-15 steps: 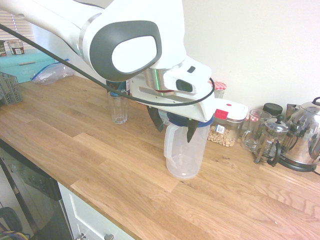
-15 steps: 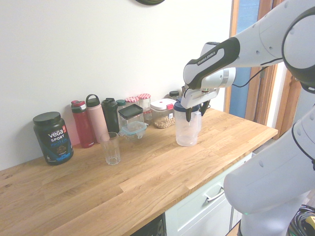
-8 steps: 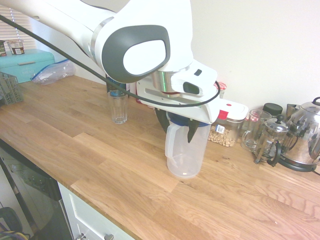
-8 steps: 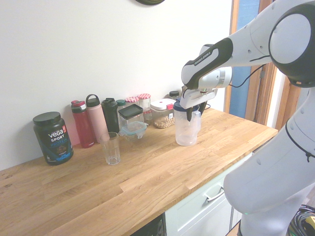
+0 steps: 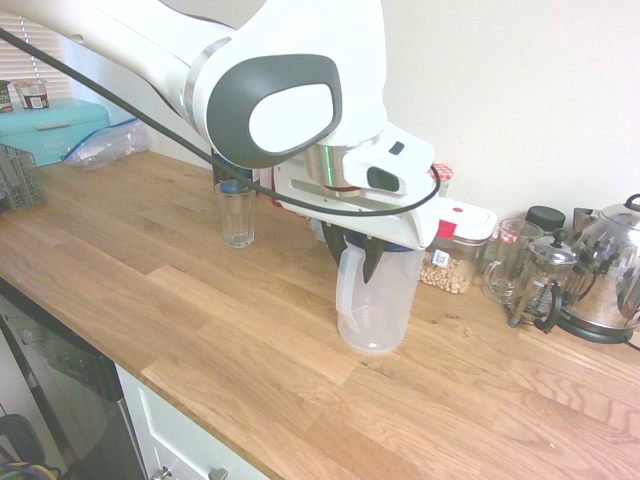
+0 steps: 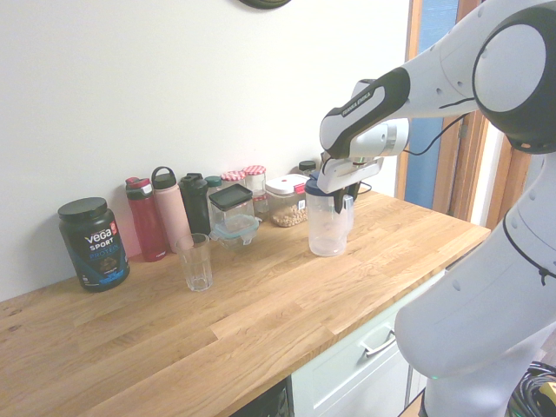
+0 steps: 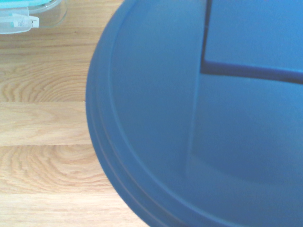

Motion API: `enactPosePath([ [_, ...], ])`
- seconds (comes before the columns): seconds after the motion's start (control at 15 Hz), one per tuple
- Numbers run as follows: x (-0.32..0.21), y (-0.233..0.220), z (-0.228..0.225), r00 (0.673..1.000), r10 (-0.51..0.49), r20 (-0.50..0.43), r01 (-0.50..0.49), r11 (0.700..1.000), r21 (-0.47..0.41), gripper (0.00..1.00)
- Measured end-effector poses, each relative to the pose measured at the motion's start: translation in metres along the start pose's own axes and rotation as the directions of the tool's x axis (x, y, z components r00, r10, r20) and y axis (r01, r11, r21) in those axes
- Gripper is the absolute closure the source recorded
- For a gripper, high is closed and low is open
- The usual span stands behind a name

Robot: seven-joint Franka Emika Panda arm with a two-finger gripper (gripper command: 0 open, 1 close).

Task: Pour me some water

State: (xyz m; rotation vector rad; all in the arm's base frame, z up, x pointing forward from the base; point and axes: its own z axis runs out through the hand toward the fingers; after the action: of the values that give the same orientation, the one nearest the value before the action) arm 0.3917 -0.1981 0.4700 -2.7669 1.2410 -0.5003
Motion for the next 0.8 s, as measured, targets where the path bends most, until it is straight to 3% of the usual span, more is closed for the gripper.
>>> enactPosePath([
  [0.27, 0.001, 0.0, -0.007, 1.0, -0.001, -0.005, 0.001, 1.0, 0.004, 1.0],
  [0.47, 0.002, -0.003, -0.045, 0.998, -0.05, -0.023, 0.05, 0.999, 0.021, 1.0],
  [0.6, -0.004, -0.014, -0.088, 0.989, -0.142, -0.037, 0.143, 0.989, 0.032, 1.0],
  [0.8, -0.03, -0.06, -0.127, 0.95, -0.313, 0.003, 0.313, 0.95, 0.013, 1.0],
])
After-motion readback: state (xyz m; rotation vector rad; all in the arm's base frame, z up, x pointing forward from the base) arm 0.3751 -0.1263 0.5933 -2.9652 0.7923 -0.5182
